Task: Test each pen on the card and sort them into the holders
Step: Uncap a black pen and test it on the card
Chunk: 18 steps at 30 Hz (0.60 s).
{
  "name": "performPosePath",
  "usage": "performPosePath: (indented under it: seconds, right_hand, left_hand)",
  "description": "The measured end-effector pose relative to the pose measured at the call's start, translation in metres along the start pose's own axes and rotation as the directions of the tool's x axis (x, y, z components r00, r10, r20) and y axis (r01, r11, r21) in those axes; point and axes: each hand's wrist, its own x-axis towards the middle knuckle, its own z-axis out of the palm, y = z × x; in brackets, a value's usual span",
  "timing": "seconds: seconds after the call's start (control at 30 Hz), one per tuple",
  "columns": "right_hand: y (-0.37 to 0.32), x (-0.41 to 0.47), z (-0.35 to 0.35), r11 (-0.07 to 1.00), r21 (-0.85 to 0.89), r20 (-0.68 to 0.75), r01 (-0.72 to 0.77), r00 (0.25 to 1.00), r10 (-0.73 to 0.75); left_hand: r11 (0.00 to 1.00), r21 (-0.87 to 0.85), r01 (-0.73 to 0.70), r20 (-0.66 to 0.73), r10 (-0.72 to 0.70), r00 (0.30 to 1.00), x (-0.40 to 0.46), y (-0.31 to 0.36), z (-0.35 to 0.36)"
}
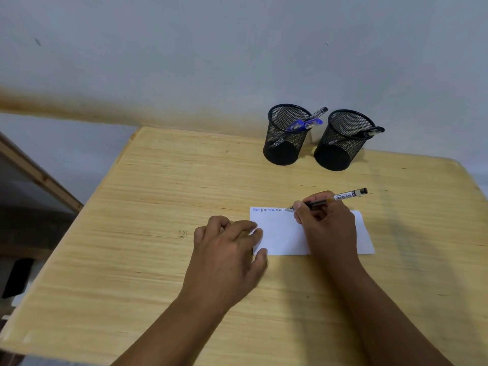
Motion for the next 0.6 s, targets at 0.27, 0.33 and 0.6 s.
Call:
performPosePath:
  seconds: [0.27,0.33,0.6]
  right_hand:
    - [-0.0009,0.0007,0.0008,0.999,0.008,-0.001,-0.032,0.999,0.032]
    - [-0.0018,0.0003,0.0005,0.999,0.012,-0.001,-0.034,0.999,0.034]
    - [-0.0005,-0.0008,0.0008,0.999,0.034,-0.003,-0.022,1.0,0.022]
  left_hand:
    - [1.0,0.005,-0.002,-0.004,0.002,1.0,0.0007,0.0002,-0.0017]
    - [1.0,0.005,0.003,0.001,-0.003,1.0,0.0,0.0004,-0.0021]
    - [1.0,-0.013,0.016,0.019,-0.015,1.0,-0.0012,-0.0004,-0.0026]
